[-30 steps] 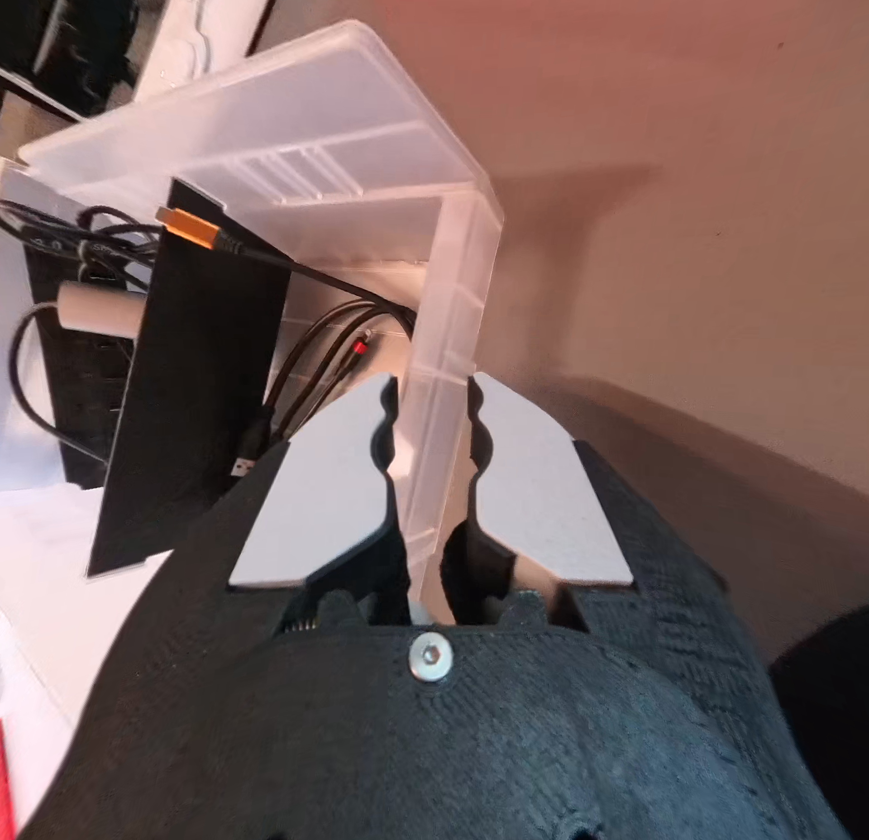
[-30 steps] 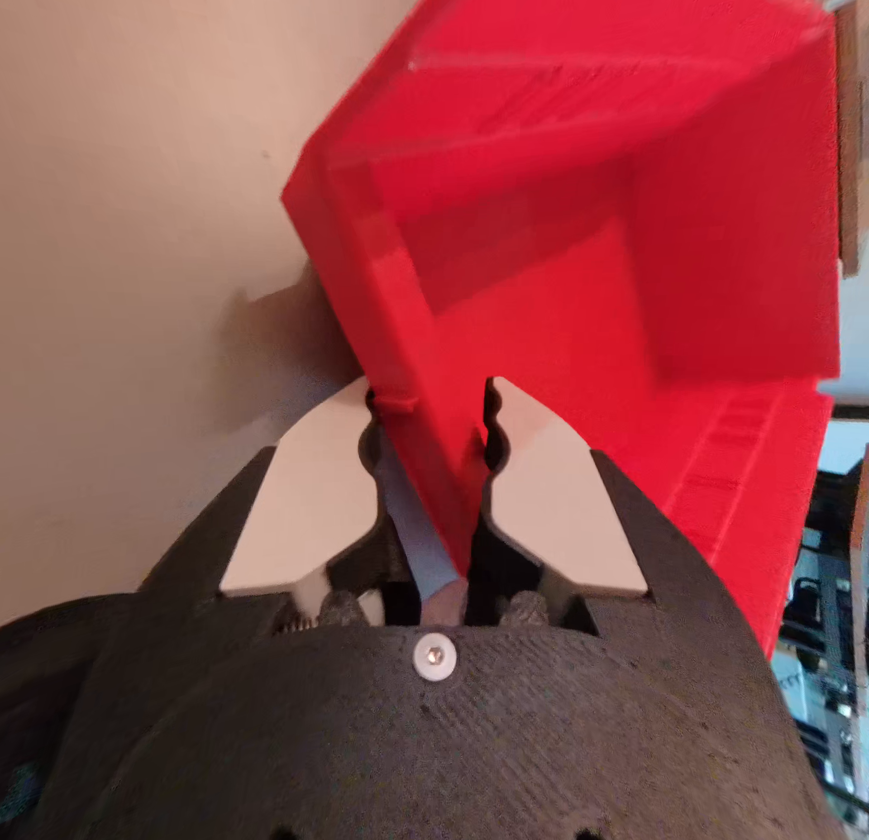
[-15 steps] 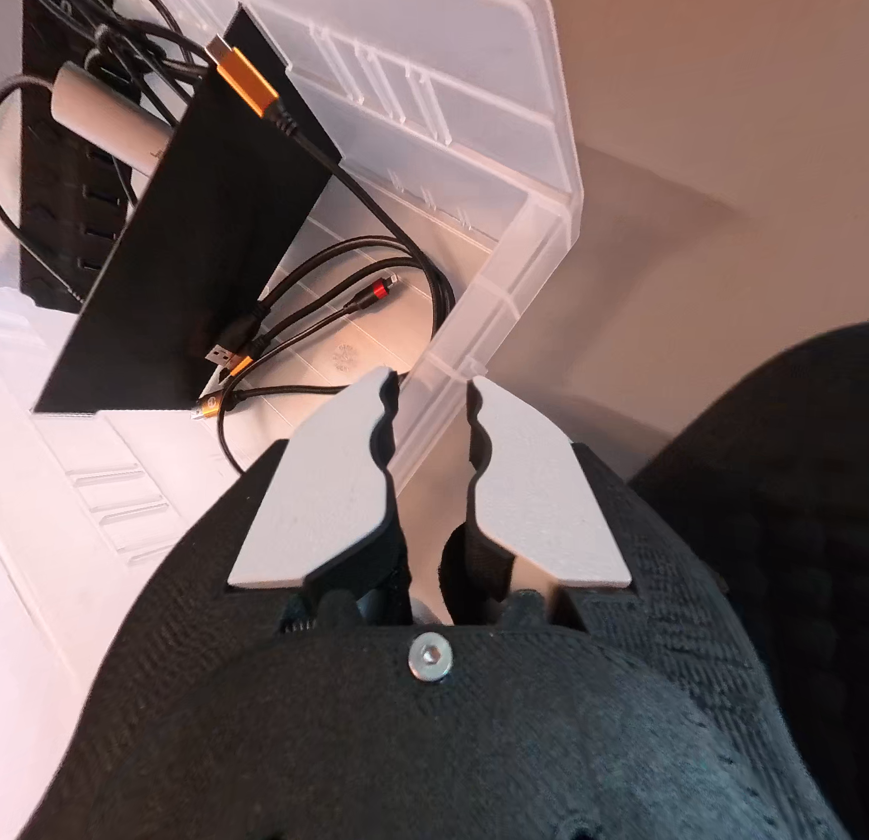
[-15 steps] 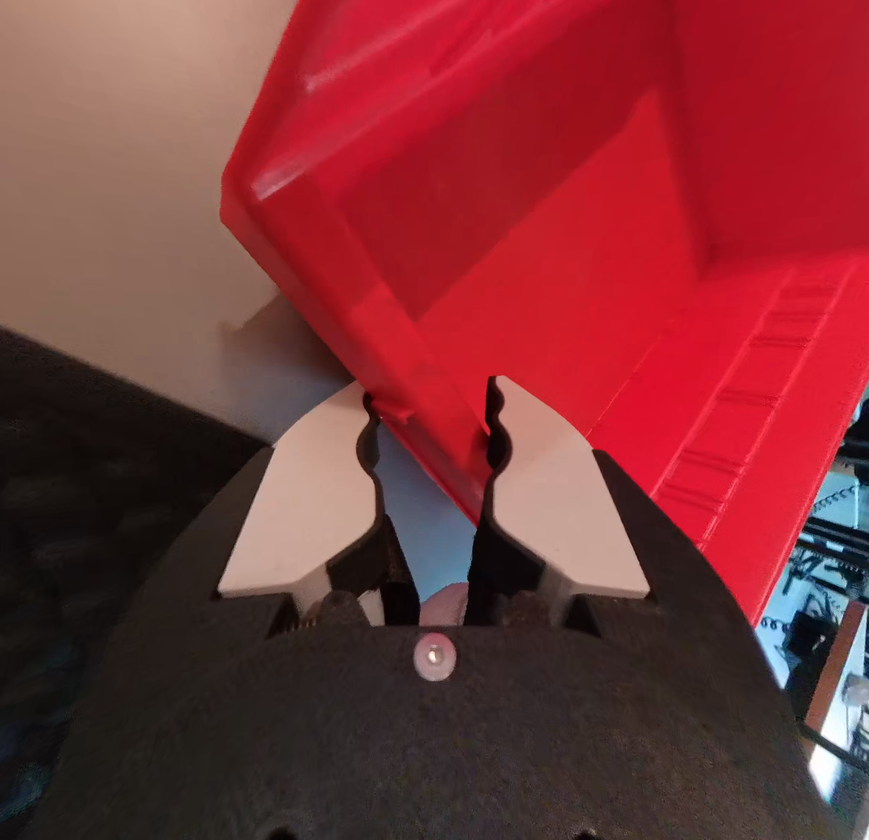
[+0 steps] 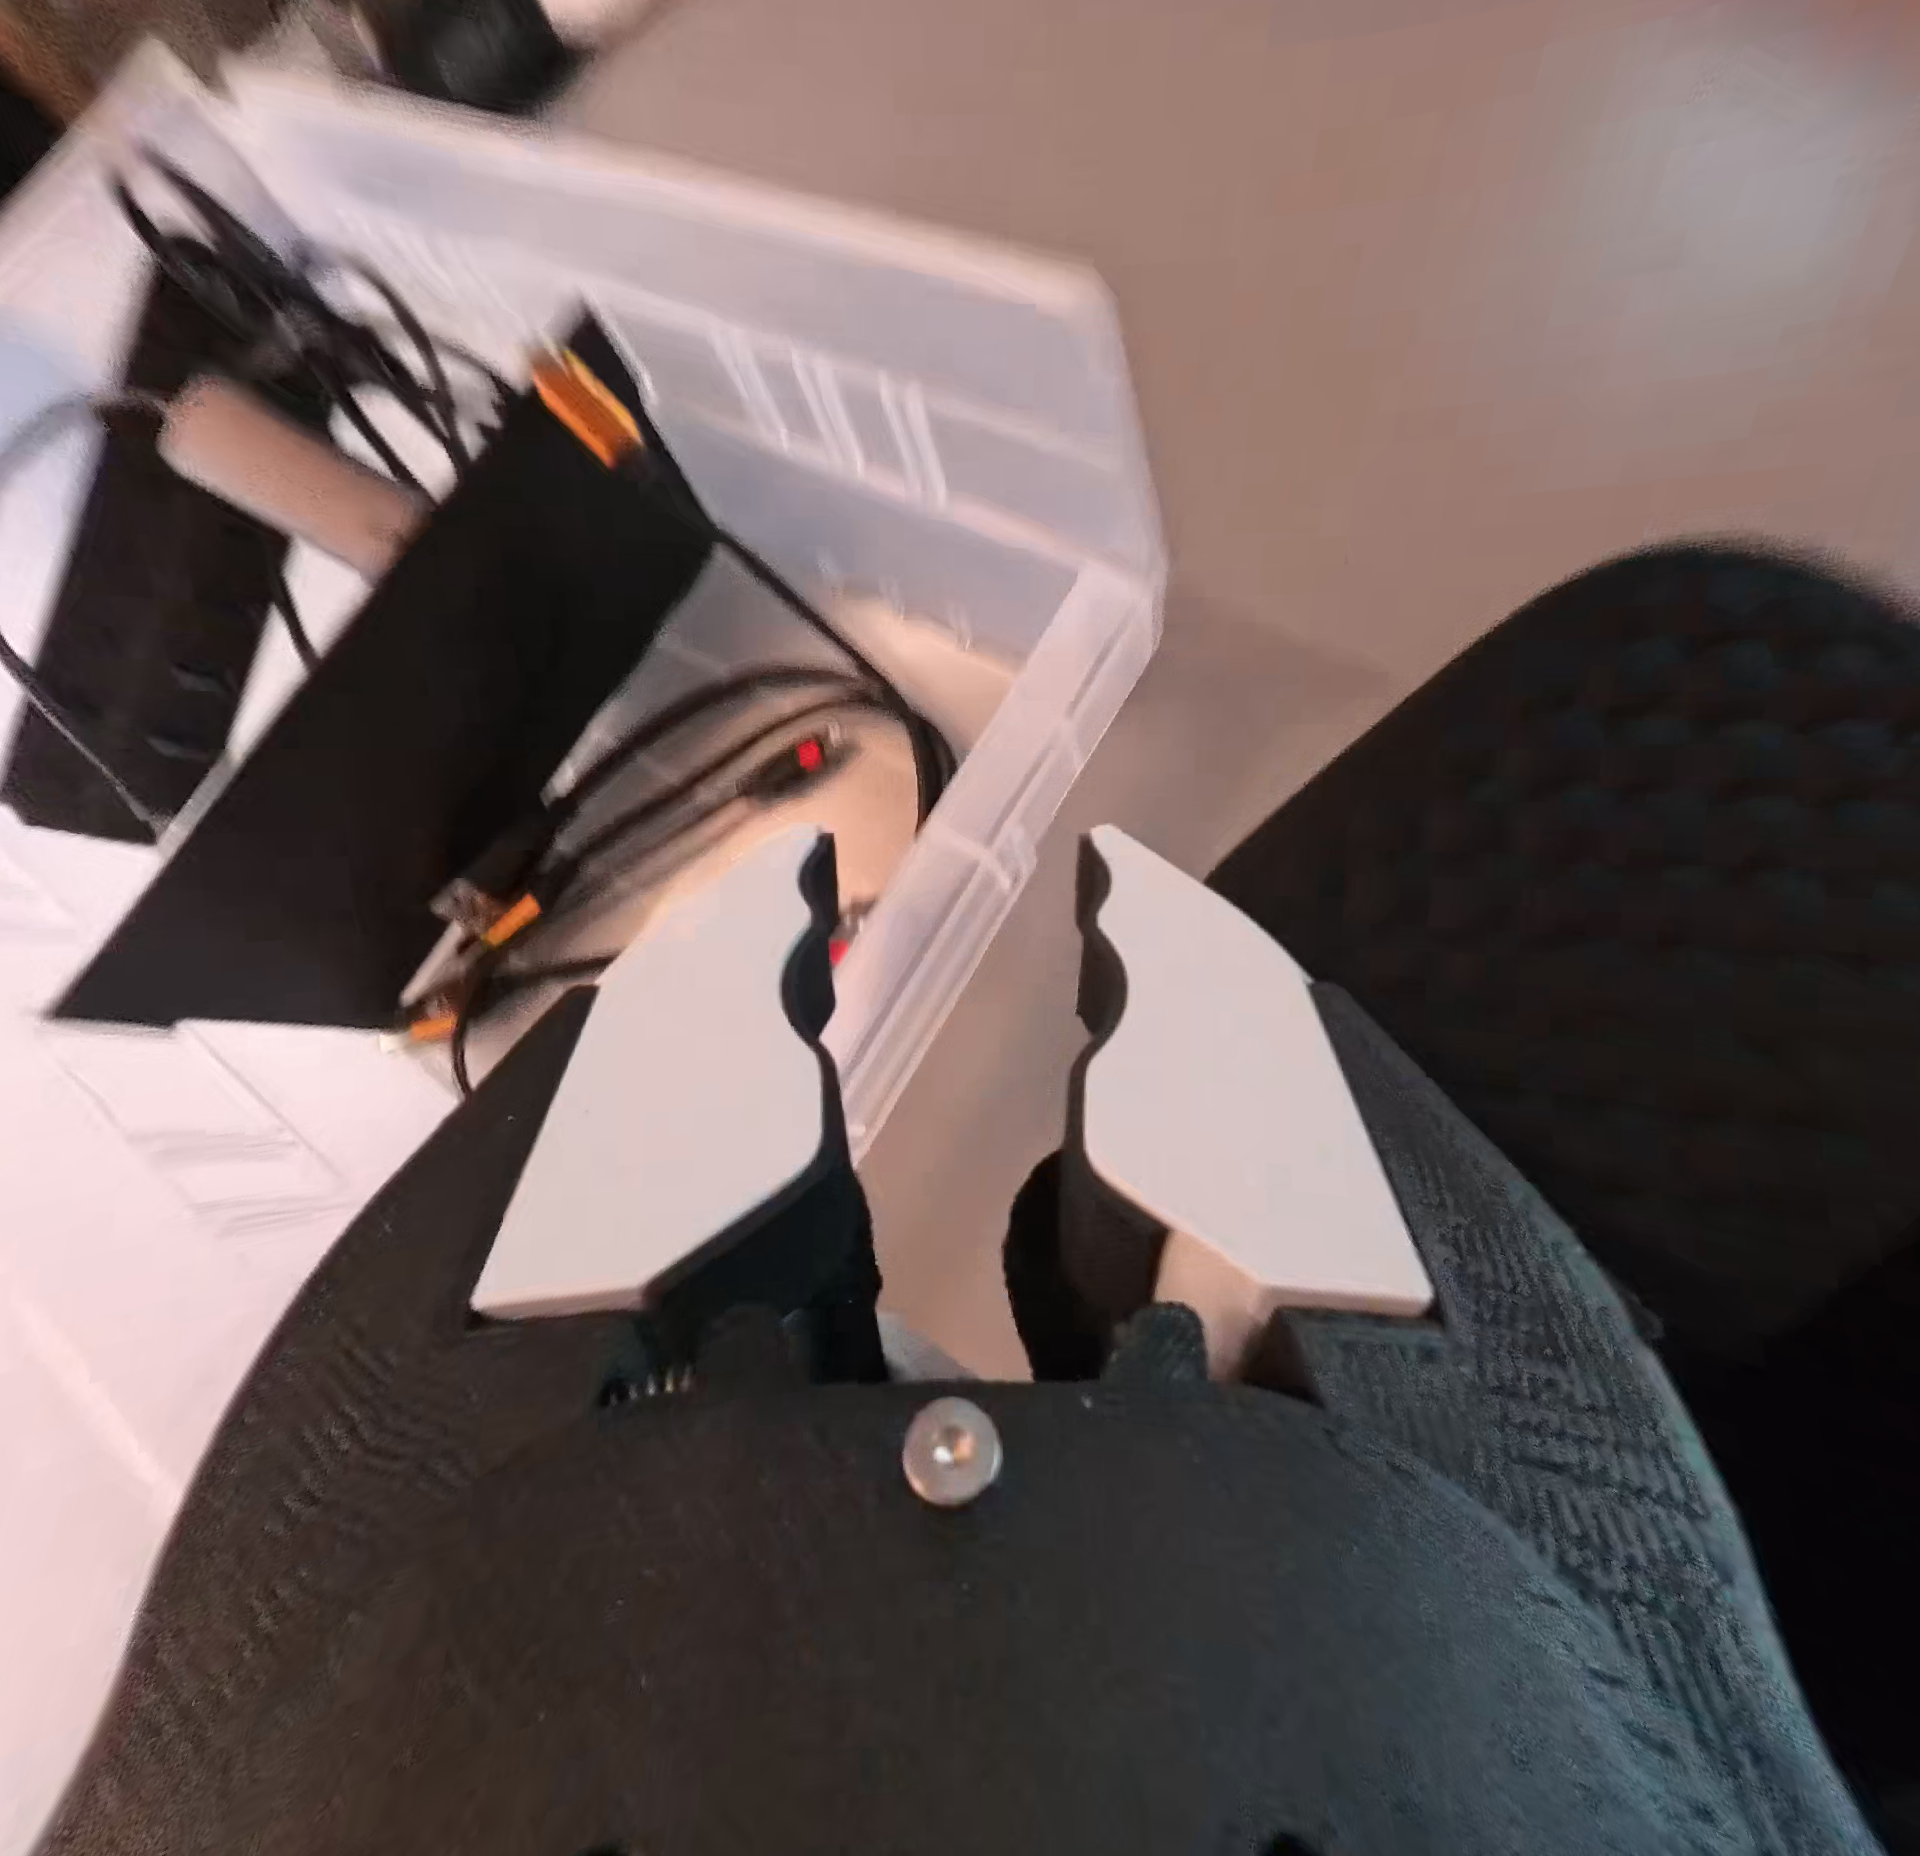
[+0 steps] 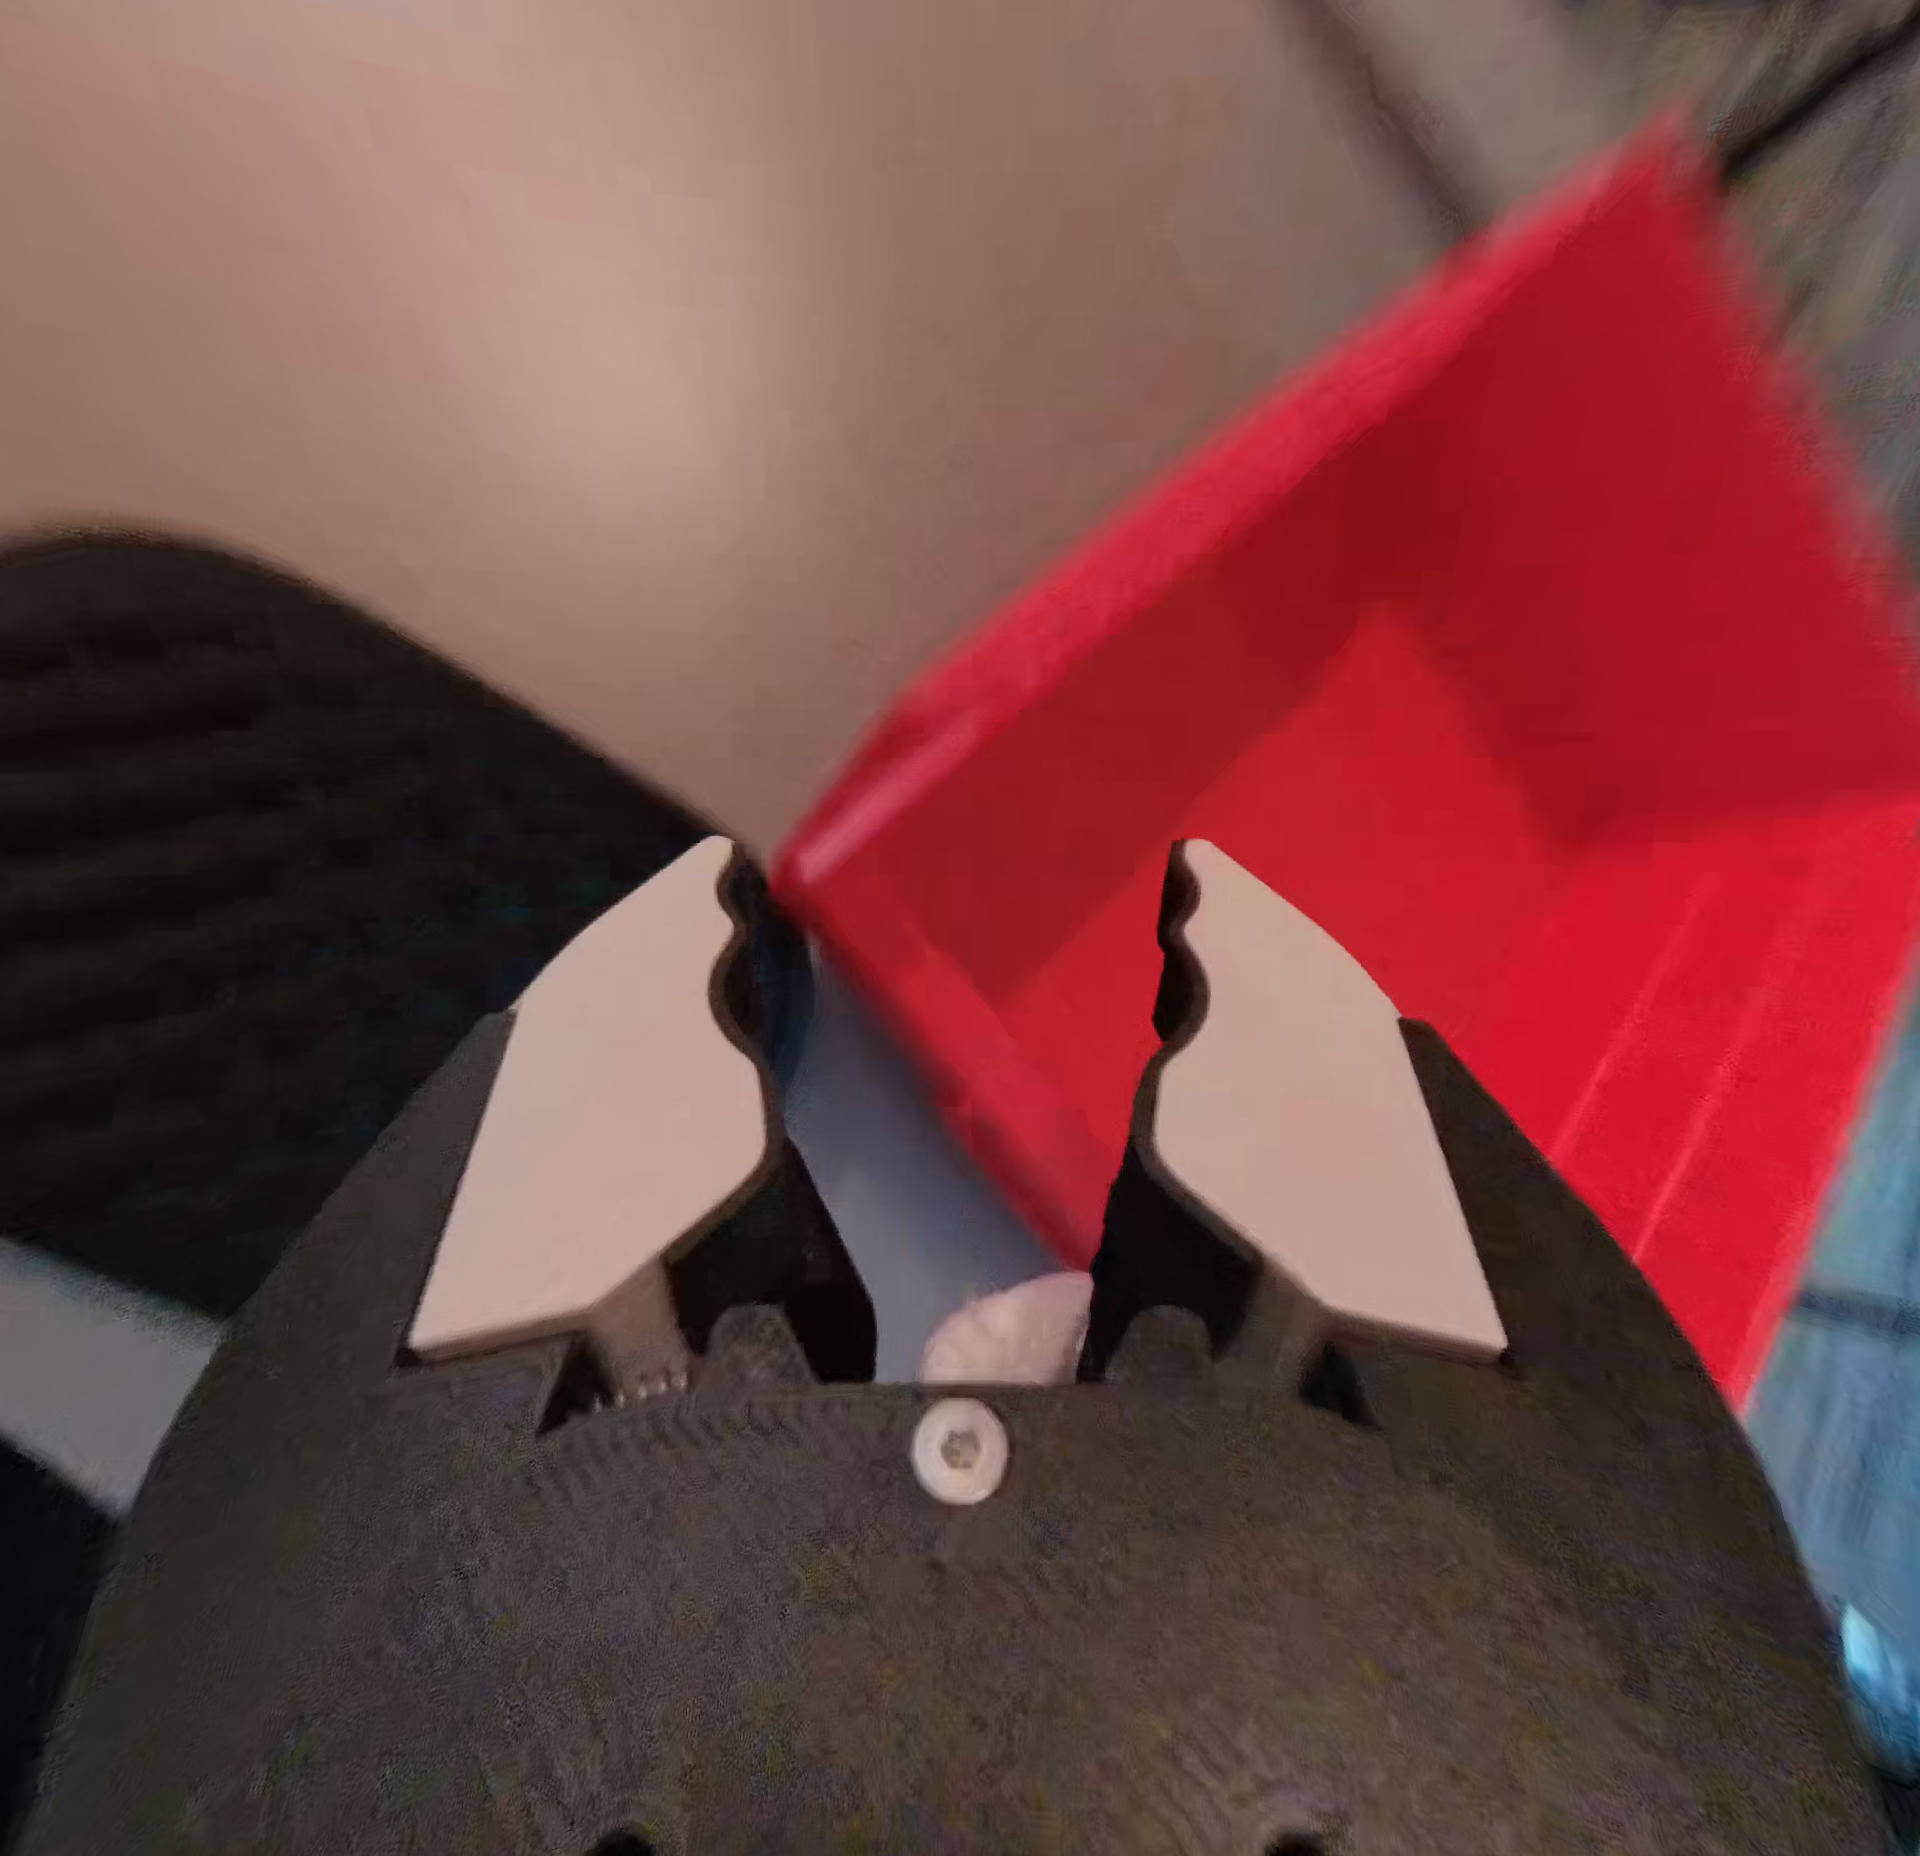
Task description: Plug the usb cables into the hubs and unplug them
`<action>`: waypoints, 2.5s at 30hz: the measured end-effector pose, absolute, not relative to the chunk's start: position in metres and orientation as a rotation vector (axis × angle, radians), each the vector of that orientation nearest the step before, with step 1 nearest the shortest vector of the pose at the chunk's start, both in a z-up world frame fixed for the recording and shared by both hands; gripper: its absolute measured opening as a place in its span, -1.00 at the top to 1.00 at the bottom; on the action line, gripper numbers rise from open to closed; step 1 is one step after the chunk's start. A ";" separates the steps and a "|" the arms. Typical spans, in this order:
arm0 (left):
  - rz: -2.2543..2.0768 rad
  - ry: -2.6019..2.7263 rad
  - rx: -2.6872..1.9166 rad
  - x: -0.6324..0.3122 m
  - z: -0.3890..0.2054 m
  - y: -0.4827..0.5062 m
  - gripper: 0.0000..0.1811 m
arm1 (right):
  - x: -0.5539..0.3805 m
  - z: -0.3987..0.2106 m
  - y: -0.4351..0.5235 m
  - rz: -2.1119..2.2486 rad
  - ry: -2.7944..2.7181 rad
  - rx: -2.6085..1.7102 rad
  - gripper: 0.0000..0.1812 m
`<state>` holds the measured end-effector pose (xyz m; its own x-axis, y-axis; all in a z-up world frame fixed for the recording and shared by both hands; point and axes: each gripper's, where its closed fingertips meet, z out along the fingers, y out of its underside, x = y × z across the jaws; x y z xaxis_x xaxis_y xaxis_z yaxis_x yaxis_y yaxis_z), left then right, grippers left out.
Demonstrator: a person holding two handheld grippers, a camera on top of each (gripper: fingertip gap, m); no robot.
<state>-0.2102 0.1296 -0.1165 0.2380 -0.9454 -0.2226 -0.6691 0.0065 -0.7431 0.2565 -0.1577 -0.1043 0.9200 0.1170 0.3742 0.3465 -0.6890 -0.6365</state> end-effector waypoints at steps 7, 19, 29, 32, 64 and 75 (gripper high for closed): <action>-0.700 0.844 -1.426 -0.208 0.017 0.162 0.31 | 0.159 0.050 -0.091 -0.161 -0.312 -1.143 -0.23; -0.588 0.928 -1.893 -0.155 0.011 0.287 0.22 | 0.214 0.015 -0.075 0.407 0.279 -0.821 -0.08; -0.568 0.782 -2.319 -0.149 -0.088 0.336 0.27 | 0.176 -0.005 -0.048 0.333 0.070 -1.060 -0.09; -0.626 0.779 -2.401 -0.141 -0.105 0.337 0.35 | 0.165 -0.014 -0.041 0.273 -0.002 -1.128 -0.09; -1.040 1.661 -1.228 0.040 0.065 0.124 0.67 | 0.109 -0.045 -0.030 0.049 -0.427 -1.308 0.06; -0.338 2.331 -1.022 0.125 -0.075 0.005 0.67 | 0.121 -0.043 -0.033 0.488 -0.181 -1.355 0.40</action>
